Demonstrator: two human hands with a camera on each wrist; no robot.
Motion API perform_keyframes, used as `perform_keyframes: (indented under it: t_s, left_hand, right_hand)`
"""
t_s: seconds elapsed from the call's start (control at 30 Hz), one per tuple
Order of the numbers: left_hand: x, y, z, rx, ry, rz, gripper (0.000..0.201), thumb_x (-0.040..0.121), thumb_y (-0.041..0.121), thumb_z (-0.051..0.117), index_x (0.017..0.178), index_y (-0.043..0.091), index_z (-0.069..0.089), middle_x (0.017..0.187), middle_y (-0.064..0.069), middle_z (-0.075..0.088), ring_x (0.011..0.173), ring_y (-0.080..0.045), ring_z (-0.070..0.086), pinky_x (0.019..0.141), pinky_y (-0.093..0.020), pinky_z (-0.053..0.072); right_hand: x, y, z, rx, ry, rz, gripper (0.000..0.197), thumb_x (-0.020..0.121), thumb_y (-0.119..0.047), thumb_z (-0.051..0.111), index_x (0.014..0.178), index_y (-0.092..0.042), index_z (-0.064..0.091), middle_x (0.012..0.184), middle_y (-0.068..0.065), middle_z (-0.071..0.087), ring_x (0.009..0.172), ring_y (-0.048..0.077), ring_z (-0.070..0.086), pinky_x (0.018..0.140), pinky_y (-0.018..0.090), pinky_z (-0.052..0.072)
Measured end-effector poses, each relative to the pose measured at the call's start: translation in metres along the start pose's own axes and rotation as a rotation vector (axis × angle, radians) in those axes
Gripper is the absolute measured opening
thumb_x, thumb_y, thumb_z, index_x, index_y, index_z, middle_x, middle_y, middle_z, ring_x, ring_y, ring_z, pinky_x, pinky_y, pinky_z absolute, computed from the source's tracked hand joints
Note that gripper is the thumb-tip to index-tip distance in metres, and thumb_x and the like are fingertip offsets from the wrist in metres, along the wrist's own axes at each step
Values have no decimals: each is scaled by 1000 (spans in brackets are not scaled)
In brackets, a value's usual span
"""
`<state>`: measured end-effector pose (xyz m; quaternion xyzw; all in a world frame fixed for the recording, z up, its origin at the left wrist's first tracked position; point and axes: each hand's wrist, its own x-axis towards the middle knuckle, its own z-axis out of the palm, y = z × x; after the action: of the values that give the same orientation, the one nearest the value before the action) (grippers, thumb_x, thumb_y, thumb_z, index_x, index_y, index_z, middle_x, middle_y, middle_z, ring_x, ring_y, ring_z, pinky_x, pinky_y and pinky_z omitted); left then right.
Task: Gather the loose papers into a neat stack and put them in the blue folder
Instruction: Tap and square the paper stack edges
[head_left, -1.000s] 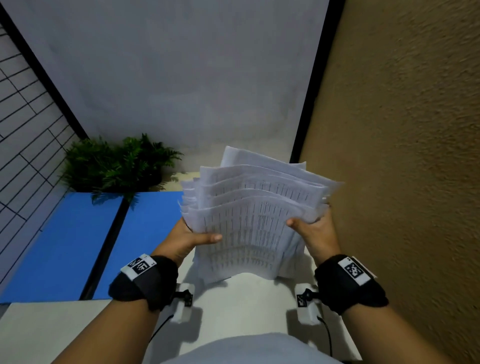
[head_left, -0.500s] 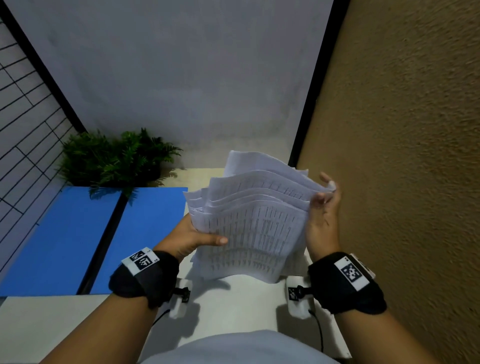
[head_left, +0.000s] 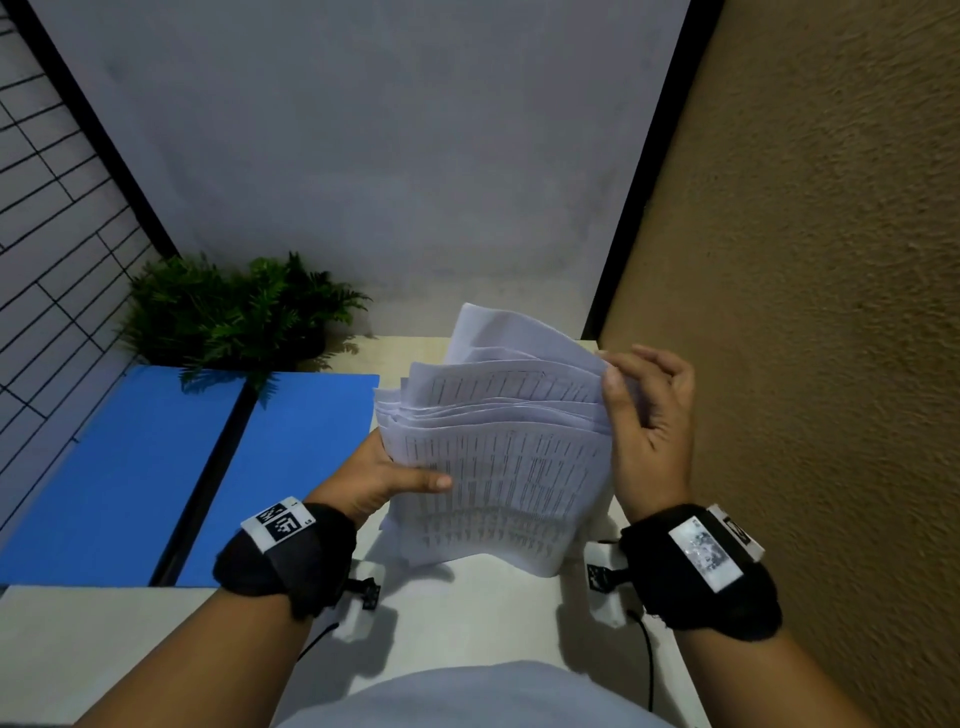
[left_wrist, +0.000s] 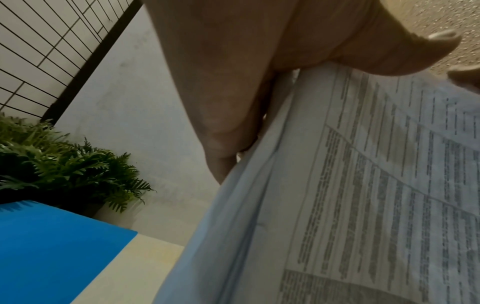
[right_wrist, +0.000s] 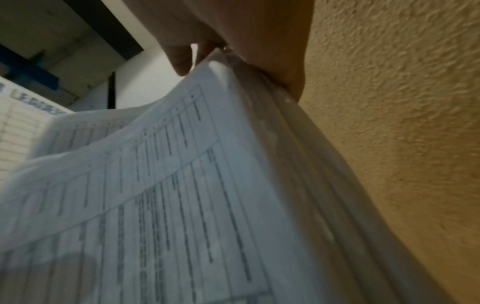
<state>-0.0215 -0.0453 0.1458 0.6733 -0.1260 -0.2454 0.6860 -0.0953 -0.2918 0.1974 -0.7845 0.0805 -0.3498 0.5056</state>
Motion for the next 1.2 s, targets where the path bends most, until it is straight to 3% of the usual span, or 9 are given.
perform_keyframes:
  t_s: [0.07,0.13,0.2,0.3,0.47,0.77,0.9,1.07,1.2]
  left_hand:
    - [-1,-1,-1,-3,-12,-10,98,32,42,97,123,27,62,119,5,73,112,-10,67,88,-22,55]
    - [0,-1,-2,-14,-2,-17,97,32,42,98,122,28,62,119,5,73,111,-10,67,88,-23,55]
    - [1,-2,-3,-17,8,-23,99,33,41,98,123,26,63,120,2,73,114,-13,67,94,-29,53]
    - [0,-2,-5,-3,-12,-47,97,38,35,98,127,23,61,120,1,73,114,-14,66,98,-34,51]
    - [1,-1,-4,16,-27,-66,72,59,9,86,125,25,62,120,3,73,114,-12,66,97,-31,52]
    - [3,-2,-4,-5,-46,-48,72,60,1,85,126,20,61,119,-4,73,113,-17,67,90,-28,54]
    - [3,0,-4,42,-33,2,60,62,-8,81,113,18,64,104,-1,77,102,-16,70,85,-28,55]
    - [3,4,1,53,-19,88,59,77,-11,72,124,24,62,119,9,72,115,-10,66,92,-28,55]
    - [3,-1,-3,-47,42,-2,50,69,3,81,113,22,69,111,0,76,113,-20,68,90,-29,55]
  right_hand:
    - [1,-3,2,-17,-123,-62,9,89,-25,64,97,-25,68,122,-3,44,109,-12,45,88,3,41]
    - [4,-3,2,-72,-147,-82,11,90,-21,64,99,-27,68,120,-6,45,107,-13,44,86,7,43]
    - [10,-3,1,-122,-85,-42,17,92,-24,60,104,-34,66,118,-6,43,107,-14,42,89,17,48]
    - [14,-11,-1,-198,-156,-69,21,93,-33,57,111,-38,66,119,-8,44,112,-6,44,98,35,46]
    - [14,-33,4,-603,-175,-265,28,95,-43,48,121,-44,59,121,-9,54,117,13,48,107,57,25]
    - [-3,-66,56,-739,-480,-396,39,93,-38,35,129,-38,52,120,-7,61,117,19,53,107,65,22]
    - [-17,-69,74,-827,-635,-394,45,96,-55,29,138,-42,39,126,-6,57,120,19,51,108,68,16]
    - [-22,-67,76,-873,-707,-486,59,89,-66,35,144,-49,23,133,0,54,124,23,50,108,71,11]
    - [-7,-65,51,-935,-623,-284,86,73,-87,23,147,-46,13,144,-2,45,137,19,38,109,72,0]
